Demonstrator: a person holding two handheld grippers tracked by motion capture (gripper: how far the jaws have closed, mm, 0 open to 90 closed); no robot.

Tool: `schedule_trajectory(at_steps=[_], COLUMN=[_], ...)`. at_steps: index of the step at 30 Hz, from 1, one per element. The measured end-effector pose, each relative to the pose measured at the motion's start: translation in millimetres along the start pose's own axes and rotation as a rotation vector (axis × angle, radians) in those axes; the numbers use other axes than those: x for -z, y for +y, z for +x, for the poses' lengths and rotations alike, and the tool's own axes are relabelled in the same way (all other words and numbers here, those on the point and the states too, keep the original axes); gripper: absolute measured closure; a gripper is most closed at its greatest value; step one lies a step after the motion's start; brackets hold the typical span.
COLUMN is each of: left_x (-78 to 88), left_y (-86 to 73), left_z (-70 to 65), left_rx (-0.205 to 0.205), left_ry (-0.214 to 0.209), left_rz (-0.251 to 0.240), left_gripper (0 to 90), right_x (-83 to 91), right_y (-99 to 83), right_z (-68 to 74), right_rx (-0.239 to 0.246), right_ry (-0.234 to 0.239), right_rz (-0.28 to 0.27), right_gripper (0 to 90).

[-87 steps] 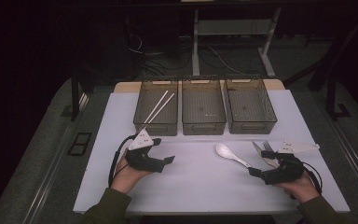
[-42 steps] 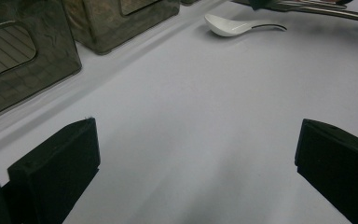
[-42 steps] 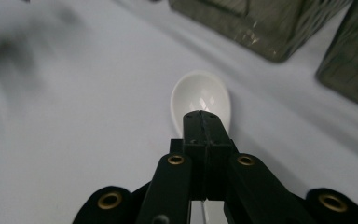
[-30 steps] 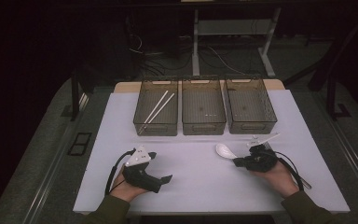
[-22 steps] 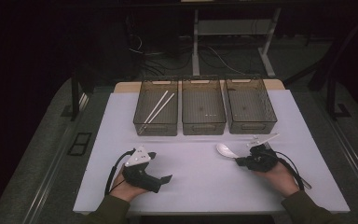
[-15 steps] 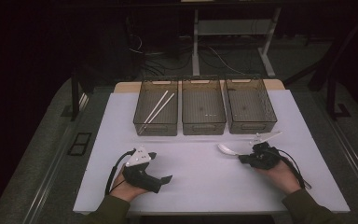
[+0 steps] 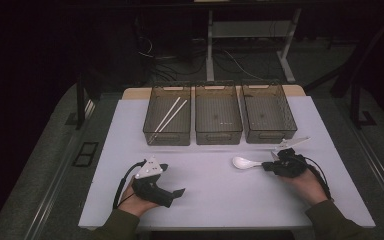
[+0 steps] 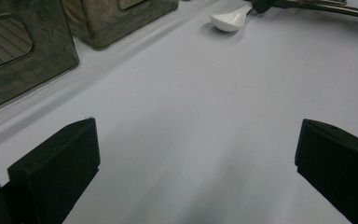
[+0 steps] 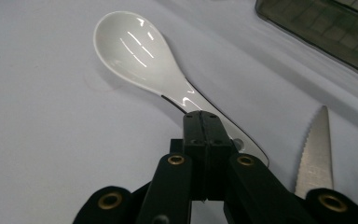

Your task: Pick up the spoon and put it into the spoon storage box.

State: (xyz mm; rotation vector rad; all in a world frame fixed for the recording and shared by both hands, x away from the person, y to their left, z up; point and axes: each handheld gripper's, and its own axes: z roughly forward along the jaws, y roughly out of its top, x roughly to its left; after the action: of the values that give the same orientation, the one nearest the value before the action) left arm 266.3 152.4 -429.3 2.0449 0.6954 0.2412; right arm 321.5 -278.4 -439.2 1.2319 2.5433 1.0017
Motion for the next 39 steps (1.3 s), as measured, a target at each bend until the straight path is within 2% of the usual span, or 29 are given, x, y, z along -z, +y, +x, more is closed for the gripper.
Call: schedule_trajectory(at_steps=[5,9,14,17,23,26,30,39], left_x=[-0.1,-0.1,-1.2,-1.8,-1.8,-2.0,-1.4,-2.6], left_y=[0.1,-0.1,0.0,-0.3,0.0,-0.2,-1.1,-0.6], left_z=[-0.3,0.2,-0.1,0.1,0.7,0.6,0.9,0.4], left_rx=[-0.001,0.001,0.001,0.001,0.004,0.000,-0.004,-0.007], left_ry=[-0.003,-0.006,-0.009,-0.013,-0.018,-0.021,-0.026,-0.030], left_rz=[0.000,-0.003,-0.008,-0.008,-0.011,-0.013,-0.008,-0.003], left_gripper=[0.0,0.0,0.0,0.0,0.0,0.0,0.0,0.0], right_x=[5.1,9.1,8.6,3.9,-10.3,-20.4,-29.3,-37.1], right_y=[2.1,7.0,17.8,28.4,48.5,54.4,54.4,49.9], right_z=[-0.1,0.8,3.8,4.8,7.2,8.5,9.5,8.6], right_rx=[-0.002,0.000,-0.002,0.002,0.024,0.027,0.037,0.041], right_ry=[0.041,0.084,0.109,0.121,0.157,0.166,0.173,0.187], right_rz=[-0.042,-0.089,-0.137,-0.159,-0.183,-0.171,-0.149,-0.094], right_gripper=[88.6,75.4,51.0,44.4,42.6,42.3,42.4,44.6])
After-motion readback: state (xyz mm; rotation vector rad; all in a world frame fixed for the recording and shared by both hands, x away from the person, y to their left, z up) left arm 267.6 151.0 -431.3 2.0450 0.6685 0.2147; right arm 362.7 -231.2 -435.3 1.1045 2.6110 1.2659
